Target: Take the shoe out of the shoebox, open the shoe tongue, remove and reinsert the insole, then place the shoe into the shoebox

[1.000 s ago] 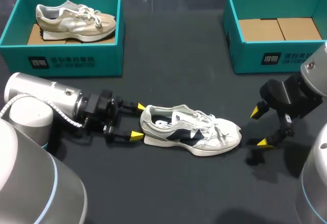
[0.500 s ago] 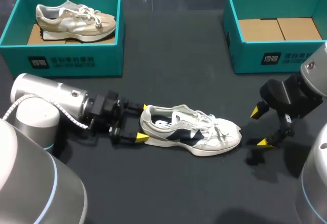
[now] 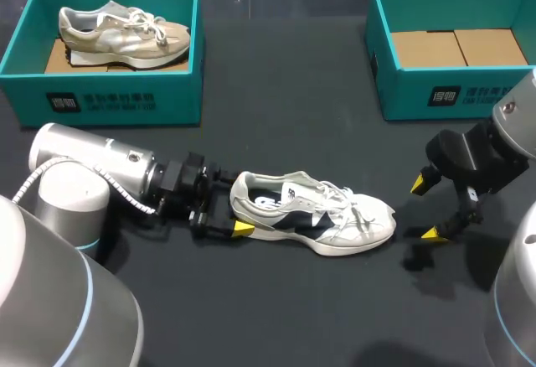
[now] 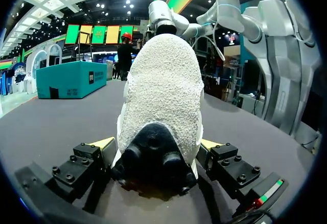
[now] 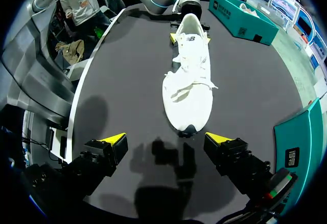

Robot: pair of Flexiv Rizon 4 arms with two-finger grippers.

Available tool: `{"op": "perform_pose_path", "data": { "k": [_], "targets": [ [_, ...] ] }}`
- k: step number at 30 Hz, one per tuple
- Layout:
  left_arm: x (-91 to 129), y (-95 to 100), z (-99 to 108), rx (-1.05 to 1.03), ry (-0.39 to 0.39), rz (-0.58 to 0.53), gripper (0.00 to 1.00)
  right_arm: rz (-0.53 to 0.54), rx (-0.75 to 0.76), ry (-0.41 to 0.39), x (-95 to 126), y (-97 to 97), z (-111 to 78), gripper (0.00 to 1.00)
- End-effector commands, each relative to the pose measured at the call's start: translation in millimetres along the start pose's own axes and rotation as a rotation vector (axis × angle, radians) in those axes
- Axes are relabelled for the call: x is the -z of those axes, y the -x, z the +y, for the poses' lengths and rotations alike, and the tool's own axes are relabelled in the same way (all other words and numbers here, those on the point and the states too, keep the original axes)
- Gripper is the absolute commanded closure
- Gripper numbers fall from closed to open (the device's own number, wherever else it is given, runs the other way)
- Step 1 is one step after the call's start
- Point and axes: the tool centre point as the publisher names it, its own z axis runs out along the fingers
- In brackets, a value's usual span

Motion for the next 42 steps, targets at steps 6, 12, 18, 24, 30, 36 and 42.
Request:
{"op": "perform_pose_path", "data": {
  "k": [6,12,18,24,30,36,42],
  "targets": [
    [-12.2,-2.5,-3.9,-0.003,-0.016,0.003,0.0,-0.001,0.0,-0.001,-0.4,-0.7,0.0,0.0],
    [-21.0,-1.6,-5.6,-0.002,-0.024,0.002,0.0,-0.001,0.0,-0.001,-0.4,-0.7,0.0,0.0],
    [-26.1,-1.0,-3.4,-0.007,-0.025,-0.011,0.77,-0.001,0.0,-0.001,-0.4,-0.7,0.0,0.0],
    [-26.6,-1.8,-2.4,-0.007,-0.032,-0.043,1.0,-0.001,0.0,-0.001,-0.4,-0.7,0.0,0.0],
    [-28.1,-1.5,-6.3,0.003,-0.024,-0.085,1.0,-0.001,0.0,-0.001,-0.4,-0.7,0.0,0.0],
    [-30.4,1.7,-7.3,0.003,-0.019,-0.092,1.0,-0.001,0.0,-0.001,-0.4,-0.7,0.0,0.0],
    [-30.7,2.2,-7.1,0.02,-0.017,-0.084,1.0,-0.001,0.0,-0.001,-0.4,-0.7,0.0,0.0]
  ]
}}
